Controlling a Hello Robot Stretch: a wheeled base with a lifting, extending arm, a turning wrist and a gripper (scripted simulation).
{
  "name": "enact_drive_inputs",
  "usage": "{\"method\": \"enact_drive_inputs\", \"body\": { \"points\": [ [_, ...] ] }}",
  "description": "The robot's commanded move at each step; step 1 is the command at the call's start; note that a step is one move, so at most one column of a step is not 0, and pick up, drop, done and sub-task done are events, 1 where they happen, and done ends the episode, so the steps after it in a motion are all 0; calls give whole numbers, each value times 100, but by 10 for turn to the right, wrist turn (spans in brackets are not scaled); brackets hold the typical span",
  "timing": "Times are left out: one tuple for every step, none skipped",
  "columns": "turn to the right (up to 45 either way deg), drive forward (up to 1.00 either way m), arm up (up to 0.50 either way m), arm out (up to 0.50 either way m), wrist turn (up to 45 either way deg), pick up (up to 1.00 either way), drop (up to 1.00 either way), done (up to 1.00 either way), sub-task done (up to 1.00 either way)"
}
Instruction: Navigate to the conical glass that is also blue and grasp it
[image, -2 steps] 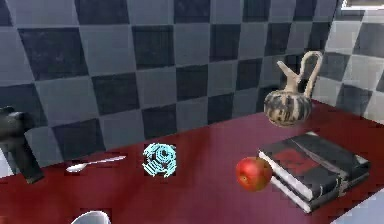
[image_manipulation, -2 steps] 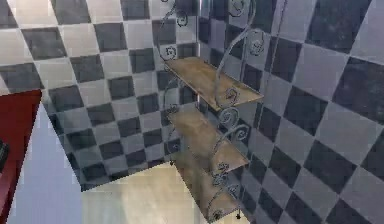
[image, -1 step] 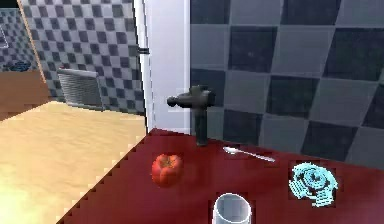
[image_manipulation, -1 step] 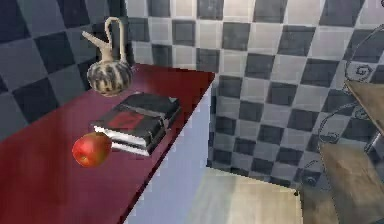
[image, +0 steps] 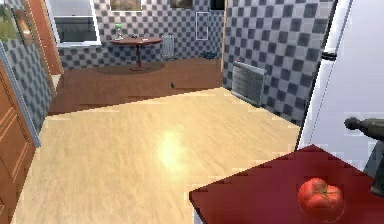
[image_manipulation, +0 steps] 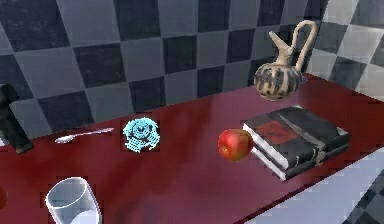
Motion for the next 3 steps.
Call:
{"method": "enact_drive_inputs", "body": {
  "points": [
    [-120,0,0,0,0,0,0,0,0],
    [0,0,50,0,0,0,0,0,0],
    [0,0,38,0,0,0,0,0,0]
  ]
}}
